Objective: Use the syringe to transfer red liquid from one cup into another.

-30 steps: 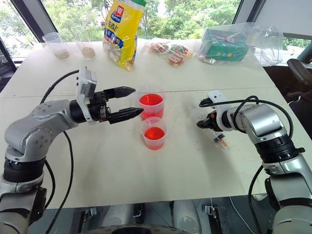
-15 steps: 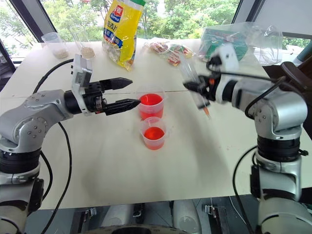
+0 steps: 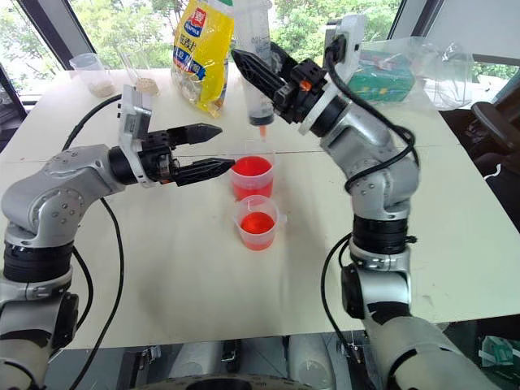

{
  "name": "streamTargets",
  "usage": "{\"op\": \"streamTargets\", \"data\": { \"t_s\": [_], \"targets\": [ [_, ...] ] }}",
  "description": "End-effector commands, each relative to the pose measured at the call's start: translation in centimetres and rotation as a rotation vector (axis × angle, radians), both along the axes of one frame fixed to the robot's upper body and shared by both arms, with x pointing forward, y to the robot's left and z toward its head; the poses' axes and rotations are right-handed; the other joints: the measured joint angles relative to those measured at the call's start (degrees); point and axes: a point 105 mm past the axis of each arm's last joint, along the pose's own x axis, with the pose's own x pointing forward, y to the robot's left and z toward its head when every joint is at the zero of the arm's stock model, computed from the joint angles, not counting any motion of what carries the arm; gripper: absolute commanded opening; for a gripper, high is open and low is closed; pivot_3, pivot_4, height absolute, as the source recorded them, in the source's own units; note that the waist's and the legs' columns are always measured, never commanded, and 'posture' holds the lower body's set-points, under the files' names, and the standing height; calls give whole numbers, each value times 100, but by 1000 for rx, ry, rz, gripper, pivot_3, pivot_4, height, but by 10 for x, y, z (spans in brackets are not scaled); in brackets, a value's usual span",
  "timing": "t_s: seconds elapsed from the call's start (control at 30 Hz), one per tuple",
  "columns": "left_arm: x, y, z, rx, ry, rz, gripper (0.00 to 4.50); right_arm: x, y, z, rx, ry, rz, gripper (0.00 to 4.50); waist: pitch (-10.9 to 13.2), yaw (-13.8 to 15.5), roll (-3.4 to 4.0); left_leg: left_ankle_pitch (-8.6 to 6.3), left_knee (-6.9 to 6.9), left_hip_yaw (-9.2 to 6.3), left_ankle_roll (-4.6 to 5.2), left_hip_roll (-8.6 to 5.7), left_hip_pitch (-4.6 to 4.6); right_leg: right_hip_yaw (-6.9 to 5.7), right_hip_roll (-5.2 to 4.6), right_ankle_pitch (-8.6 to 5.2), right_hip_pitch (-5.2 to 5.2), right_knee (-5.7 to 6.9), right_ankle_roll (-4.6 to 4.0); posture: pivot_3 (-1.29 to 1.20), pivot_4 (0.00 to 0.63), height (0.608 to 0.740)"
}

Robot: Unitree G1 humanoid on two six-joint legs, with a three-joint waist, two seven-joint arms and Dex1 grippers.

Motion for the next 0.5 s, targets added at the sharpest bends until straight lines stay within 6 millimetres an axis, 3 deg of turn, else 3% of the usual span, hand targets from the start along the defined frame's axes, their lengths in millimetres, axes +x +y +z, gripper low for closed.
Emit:
{"op": "streamTargets", "data": {
  "t_s": [0.03,0.33,0.5],
  "targets": [
    [0,6,16,-16,-64,-2,4500,-1,2,-5,18,-61,-6,1409,0,1,0,0,0,1,0,-2,0,1,-2,0,0,-1,0,0,150,740],
    [12,13,29,-58,-87,7,4500,21,2,-60,-38,-41,-87,1409,1,-12,2,0,0,1,-1,-1,0,1,-2,0,0,0,0,0,150,740],
    [20,11,31,-66,-108,12,4500,24,5,-83,-94,-28,-98,1409,1,-15,2,1,-1,1,-2,-1,1,1,-2,0,0,0,0,0,150,740]
  ]
}}
